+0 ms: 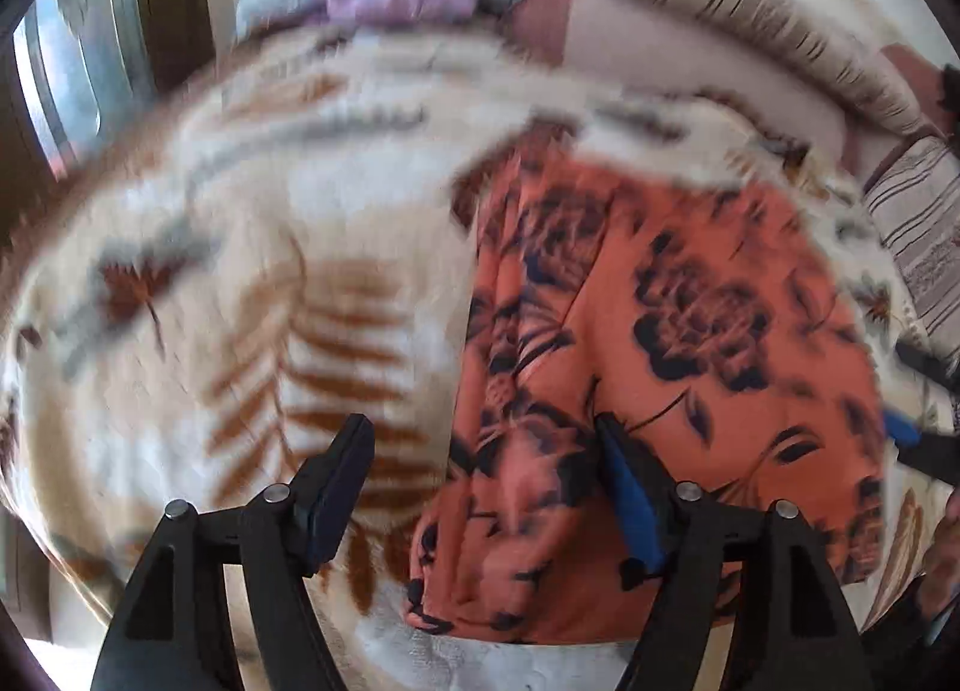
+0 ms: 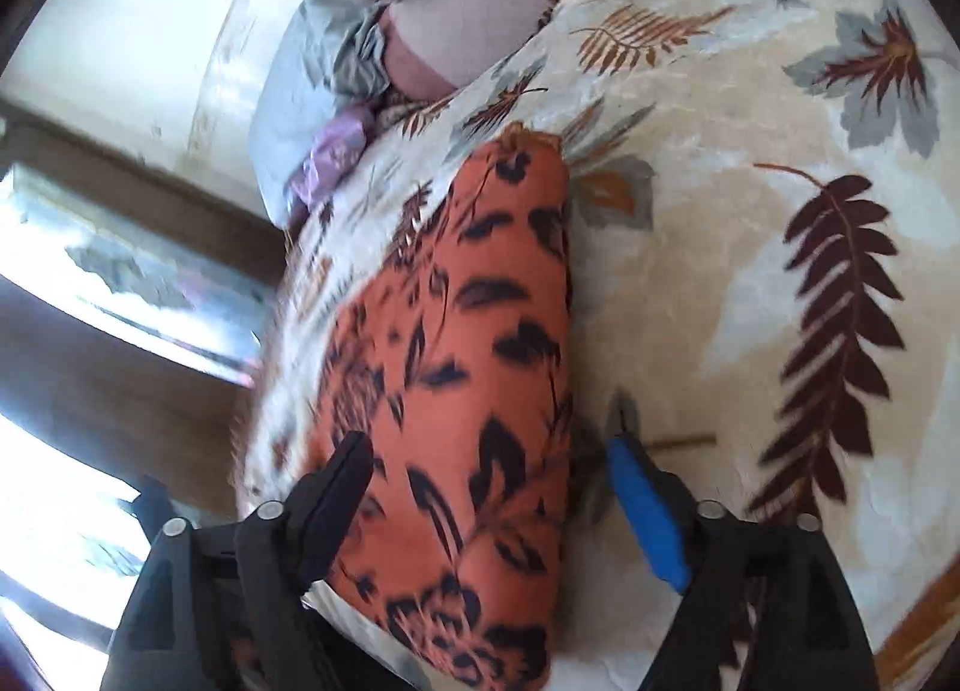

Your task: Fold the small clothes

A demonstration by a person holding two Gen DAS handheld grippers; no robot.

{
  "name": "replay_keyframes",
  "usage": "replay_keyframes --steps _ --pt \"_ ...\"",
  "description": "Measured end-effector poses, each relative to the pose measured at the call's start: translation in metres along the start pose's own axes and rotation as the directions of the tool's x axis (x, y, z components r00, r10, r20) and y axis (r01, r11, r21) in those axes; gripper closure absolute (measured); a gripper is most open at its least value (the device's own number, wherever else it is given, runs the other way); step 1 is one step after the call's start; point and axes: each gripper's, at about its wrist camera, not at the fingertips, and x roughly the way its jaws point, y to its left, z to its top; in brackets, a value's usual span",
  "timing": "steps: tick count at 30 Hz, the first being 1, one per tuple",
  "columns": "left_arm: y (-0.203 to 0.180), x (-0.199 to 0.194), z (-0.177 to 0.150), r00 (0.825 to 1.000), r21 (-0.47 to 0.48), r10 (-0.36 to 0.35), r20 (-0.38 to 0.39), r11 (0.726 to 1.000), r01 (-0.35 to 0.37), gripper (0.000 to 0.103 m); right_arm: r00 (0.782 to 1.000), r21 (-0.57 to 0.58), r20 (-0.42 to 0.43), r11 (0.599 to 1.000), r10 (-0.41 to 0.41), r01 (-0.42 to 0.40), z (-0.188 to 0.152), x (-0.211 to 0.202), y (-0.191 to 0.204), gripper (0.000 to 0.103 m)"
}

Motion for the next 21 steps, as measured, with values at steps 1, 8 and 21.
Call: replay_keyframes --steps 1,8,21 --pt "0.006 0.001 -0.002 1.000 -0.039 -0.022 0.018 0.999 0.022 0.024 1.000 0.029 -0.011 1.000 0.009 -0.009 0.006 0.005 -0.003 0.019" --pt "0.007 -0.002 -0.003 0.999 -0.020 -0.030 0.038 0.999 0.031 0.022 0.986 -0.119 -0.084 0.984 -0.146 0.136 0.020 0.052 0.020 0.061" --pt "0.011 -0.003 -0.003 0.997 -0.029 -0.066 0.051 0.997 0.068 0.021 0.958 -0.196 -0.001 0.940 -0.286 0.280 0.016 0.046 0.038 0.027"
